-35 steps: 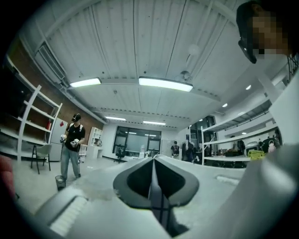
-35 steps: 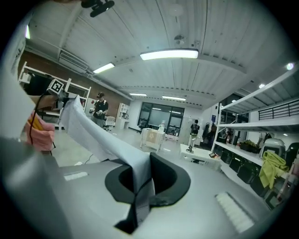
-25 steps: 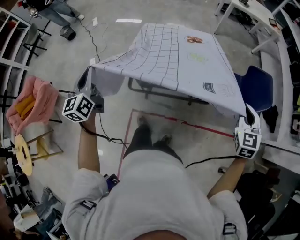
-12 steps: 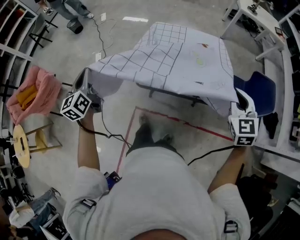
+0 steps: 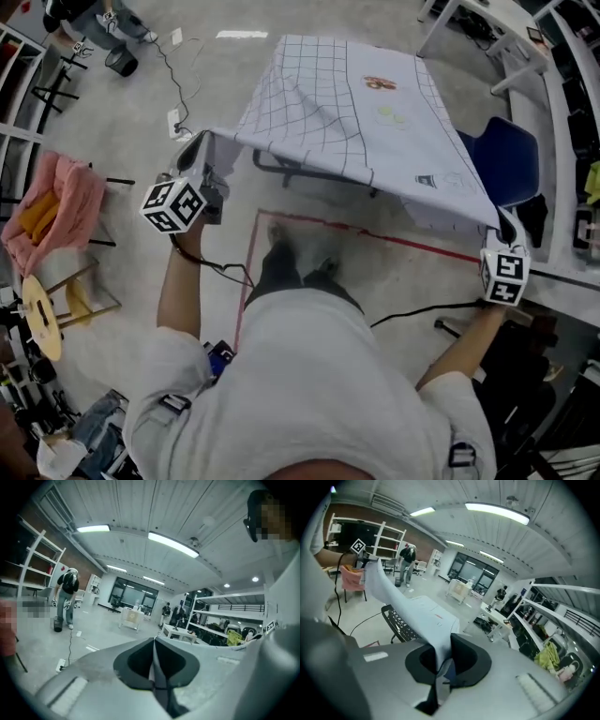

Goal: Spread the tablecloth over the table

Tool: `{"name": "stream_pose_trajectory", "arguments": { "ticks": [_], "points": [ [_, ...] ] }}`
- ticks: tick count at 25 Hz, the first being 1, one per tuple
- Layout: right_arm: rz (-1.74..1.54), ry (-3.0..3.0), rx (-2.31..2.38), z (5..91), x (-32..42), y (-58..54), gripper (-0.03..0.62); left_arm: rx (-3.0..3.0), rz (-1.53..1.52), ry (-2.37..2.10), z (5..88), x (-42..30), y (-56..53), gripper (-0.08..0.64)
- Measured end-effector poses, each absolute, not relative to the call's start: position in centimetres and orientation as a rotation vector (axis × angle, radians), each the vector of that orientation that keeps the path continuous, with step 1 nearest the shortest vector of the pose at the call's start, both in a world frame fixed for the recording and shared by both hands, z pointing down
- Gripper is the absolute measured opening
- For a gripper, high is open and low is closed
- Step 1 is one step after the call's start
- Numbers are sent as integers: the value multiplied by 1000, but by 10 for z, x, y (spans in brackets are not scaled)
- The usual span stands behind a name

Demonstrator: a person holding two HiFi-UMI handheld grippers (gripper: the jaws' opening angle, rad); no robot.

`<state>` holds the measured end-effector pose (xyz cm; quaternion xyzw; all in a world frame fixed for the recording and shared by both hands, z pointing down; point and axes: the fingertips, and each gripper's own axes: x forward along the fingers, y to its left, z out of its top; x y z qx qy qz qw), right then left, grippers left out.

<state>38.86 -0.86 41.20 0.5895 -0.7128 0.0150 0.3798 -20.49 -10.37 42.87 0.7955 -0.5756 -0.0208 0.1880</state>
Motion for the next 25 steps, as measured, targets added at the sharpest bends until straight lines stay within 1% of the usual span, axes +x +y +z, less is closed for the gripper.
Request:
{"name": "stream_pose_trajectory", "arguments": {
  "ticks": [2,4,6,11,13,15,19,22,25],
  "points": [
    [45,-1796,1546,413,401,-1,8,2234,-52,-1587,436,-190,-106,23],
    [35,-1805,1522,417,391,0,8,2196,-56,-1610,441,-200,-104,23],
    [36,-1867,1447,426,362,-5,8,2142,-64,-1673,442,-231,-96,23],
    [39,-2059,1155,473,246,-17,8,1965,-52,-1892,448,-321,-65,23],
    [34,-2065,1030,494,221,-10,8,1919,-4,-1929,461,-339,-51,23],
    [56,-2056,971,507,216,-4,8,1887,50,-1923,481,-348,-39,23],
    [134,-2018,1031,515,240,5,8,1890,161,-1840,518,-341,-30,23],
    [170,-1987,1080,521,256,7,8,1959,264,-1725,539,-307,-33,23],
    [183,-1963,1053,535,257,12,8,2032,365,-1585,559,-268,-30,23]
  ]
}}
